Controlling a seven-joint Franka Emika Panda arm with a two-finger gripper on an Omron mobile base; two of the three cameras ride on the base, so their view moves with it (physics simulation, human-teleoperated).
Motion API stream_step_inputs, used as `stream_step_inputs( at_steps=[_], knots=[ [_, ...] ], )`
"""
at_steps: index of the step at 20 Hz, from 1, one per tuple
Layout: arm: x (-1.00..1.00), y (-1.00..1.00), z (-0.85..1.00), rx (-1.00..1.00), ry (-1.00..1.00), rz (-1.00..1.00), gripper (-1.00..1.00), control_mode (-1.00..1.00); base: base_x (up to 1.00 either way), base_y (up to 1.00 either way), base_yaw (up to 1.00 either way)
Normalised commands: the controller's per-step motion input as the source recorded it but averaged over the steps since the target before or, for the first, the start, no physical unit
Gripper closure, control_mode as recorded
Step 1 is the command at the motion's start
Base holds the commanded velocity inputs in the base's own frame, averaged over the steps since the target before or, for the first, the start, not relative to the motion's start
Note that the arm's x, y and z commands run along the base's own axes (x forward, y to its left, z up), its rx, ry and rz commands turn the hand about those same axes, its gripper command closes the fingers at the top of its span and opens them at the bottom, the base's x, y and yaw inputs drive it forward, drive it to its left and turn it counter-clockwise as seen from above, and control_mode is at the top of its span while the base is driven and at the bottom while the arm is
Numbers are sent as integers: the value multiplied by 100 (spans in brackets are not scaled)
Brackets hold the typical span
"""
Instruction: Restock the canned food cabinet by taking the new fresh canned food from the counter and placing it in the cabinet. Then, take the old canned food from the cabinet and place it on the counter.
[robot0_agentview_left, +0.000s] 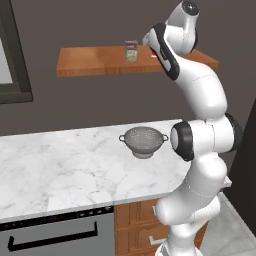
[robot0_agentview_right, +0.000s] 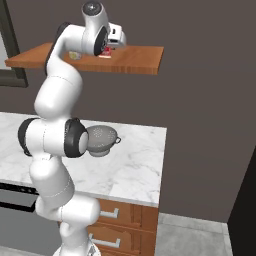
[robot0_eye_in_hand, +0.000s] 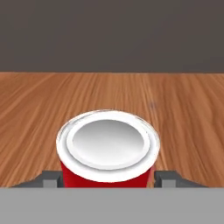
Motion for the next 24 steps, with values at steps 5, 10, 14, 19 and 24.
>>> stream_step_inputs(
  at_steps=[5, 10, 14, 19, 24],
  knots=[
    [-5, 0, 0, 0, 0, 0, 100, -100, 0, 0, 0],
    [-92, -13, 1, 1, -11, 0, 100, -100, 0, 0, 0],
    [-100, -37, 7, 9, -19, 4, 100, -100, 0, 0, 0],
    [-100, -33, 0, 10, -12, 5, 100, -100, 0, 0, 0],
    [-100, -30, 0, 7, -3, 8, 100, -100, 0, 0, 0]
  ],
)
